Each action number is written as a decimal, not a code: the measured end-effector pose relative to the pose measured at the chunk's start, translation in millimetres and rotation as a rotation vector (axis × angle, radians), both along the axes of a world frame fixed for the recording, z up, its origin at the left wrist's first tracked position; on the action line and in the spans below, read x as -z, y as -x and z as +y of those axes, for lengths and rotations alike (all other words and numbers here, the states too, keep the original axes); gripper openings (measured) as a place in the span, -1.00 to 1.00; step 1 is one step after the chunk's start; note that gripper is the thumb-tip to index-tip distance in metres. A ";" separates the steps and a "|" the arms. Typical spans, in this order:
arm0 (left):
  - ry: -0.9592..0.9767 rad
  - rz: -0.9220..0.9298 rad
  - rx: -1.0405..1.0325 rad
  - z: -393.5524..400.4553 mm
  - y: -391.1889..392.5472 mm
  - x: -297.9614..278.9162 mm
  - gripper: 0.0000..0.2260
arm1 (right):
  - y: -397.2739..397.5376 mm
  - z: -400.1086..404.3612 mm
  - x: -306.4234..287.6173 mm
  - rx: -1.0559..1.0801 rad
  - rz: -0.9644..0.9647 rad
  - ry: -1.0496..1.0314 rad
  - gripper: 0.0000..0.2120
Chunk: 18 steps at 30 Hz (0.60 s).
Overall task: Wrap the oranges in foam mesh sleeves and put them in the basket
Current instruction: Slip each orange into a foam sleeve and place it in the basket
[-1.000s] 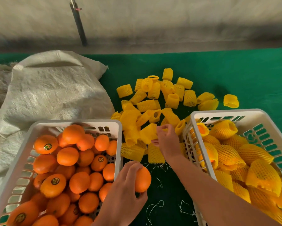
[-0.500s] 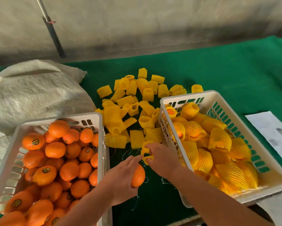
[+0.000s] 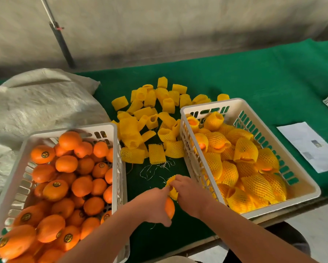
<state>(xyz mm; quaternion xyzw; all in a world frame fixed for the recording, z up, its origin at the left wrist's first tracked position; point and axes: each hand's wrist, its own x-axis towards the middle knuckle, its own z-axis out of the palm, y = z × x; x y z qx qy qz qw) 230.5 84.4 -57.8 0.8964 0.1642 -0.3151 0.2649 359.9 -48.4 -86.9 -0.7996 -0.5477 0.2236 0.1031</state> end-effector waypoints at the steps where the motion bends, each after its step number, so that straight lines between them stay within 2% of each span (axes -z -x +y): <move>1: 0.011 0.018 0.013 -2.4 -1.0 1.1 -0.10 | 2.0 -0.5 -0.6 -0.004 0.010 -0.002 -0.56; 4: 0.005 0.066 -0.005 -8.6 -2.9 4.9 -0.20 | 7.9 0.2 -1.7 -0.012 0.007 0.000 -0.62; 6: -0.031 0.083 -0.054 -9.4 -0.5 7.1 -0.25 | 9.9 -0.1 -1.2 0.007 -0.050 0.020 -0.73; 8: -0.070 0.088 -0.102 -7.6 5.1 9.2 -0.22 | 9.5 -1.5 -3.2 0.077 -0.131 0.071 -0.84; 10: -0.063 0.080 -0.158 -4.6 9.9 8.7 -0.16 | 8.7 -4.0 -7.0 0.158 -0.204 0.106 -0.80; 12: 0.105 0.098 -0.320 -2.4 10.8 2.7 -0.14 | 8.7 -5.7 -8.7 0.209 -0.237 0.076 -0.79; 15: 0.471 0.144 -0.674 1.6 10.5 -16.4 -0.18 | 13.3 -5.3 -7.2 0.264 -0.166 -0.005 -0.81; 18: 0.833 0.140 -1.037 10.8 15.7 -27.8 -0.27 | 18.4 -2.3 -3.3 0.227 -0.137 0.013 -0.63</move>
